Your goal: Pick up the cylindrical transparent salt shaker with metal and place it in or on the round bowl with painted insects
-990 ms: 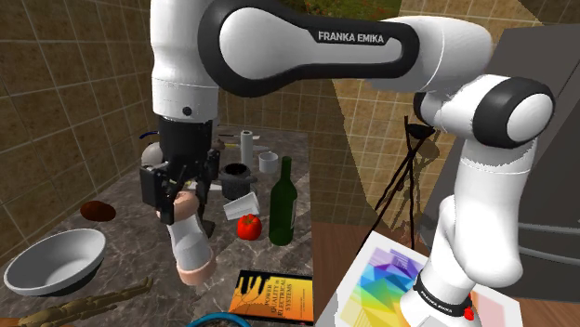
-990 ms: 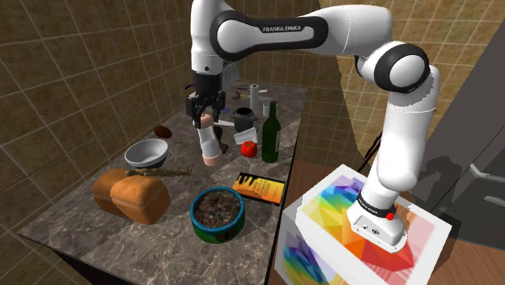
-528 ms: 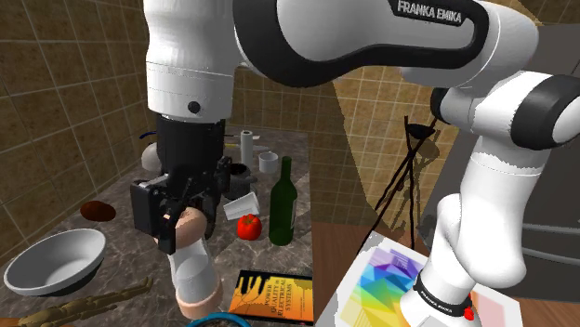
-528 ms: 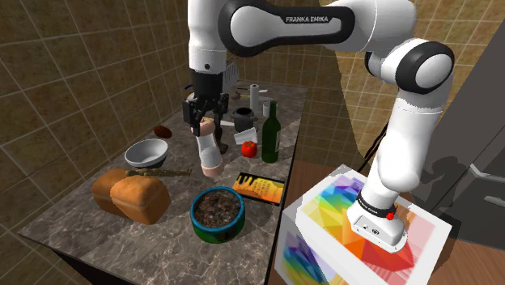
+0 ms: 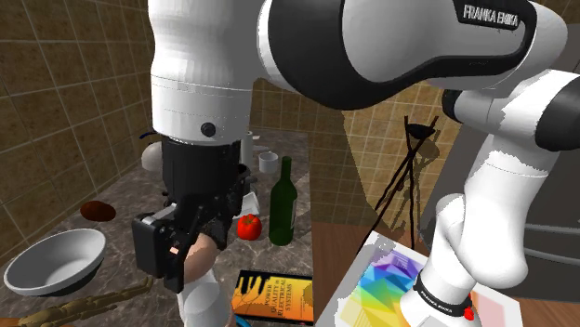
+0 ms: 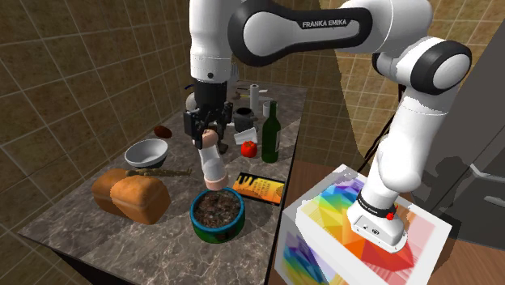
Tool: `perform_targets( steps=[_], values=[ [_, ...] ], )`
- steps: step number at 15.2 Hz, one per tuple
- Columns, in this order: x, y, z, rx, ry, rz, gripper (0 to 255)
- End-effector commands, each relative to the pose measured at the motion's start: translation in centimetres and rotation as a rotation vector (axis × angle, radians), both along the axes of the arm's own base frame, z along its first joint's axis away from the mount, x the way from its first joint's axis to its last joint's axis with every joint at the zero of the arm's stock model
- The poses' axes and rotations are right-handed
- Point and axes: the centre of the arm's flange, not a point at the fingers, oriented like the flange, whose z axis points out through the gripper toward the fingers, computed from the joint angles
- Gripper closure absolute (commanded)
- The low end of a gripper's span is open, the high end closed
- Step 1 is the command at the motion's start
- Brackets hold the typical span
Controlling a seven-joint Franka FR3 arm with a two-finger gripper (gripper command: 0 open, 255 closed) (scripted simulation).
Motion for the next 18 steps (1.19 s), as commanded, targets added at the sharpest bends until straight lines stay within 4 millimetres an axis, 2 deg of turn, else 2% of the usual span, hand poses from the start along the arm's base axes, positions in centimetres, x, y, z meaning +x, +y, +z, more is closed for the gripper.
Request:
perform_targets(
  steps=[1, 18],
  values=[
    [0.1, 0.0, -1.0, 0.0, 0.0, 0.0, 255],
    [0.1, 0.0, -10.0, 0.0, 0.0, 0.0, 255]
  ],
)
